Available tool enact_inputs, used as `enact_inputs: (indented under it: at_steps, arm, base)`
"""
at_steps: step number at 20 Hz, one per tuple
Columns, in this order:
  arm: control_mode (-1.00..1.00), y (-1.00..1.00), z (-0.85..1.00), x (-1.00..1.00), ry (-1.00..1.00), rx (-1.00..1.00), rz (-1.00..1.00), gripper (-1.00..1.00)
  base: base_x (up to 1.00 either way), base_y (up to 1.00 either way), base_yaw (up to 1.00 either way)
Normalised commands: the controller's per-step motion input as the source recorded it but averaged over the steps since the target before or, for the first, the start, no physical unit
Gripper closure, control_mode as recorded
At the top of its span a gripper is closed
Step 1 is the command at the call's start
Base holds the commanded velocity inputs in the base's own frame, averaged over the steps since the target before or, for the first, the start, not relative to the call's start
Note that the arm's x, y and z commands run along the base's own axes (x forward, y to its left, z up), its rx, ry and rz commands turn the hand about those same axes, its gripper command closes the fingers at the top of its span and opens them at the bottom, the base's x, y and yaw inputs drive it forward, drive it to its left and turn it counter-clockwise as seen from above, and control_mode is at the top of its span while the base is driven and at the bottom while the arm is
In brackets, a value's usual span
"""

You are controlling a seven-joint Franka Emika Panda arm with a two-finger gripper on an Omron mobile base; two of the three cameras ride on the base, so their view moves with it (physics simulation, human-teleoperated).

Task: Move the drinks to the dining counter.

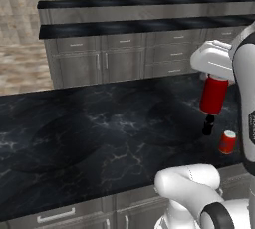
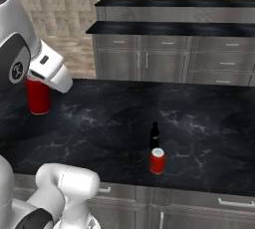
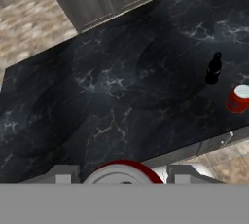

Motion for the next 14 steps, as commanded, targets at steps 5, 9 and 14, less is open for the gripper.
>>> enact_inputs:
  at_steps: [5,9,14]
  arm:
    - [1.0,0.0,0.0,0.0,0.0,0.0,0.0,1.0]
    - [1.0,0.0,0.0,0.0,0.0,0.0,0.0,1.0]
    - [1.0,0.0,0.0,0.0,0.0,0.0,0.0,1.0]
  base:
    - [-0.05,0.9,0.12]
    - [-0.09,1.0,0.2]
    - [-0.3,1.0,0.2]
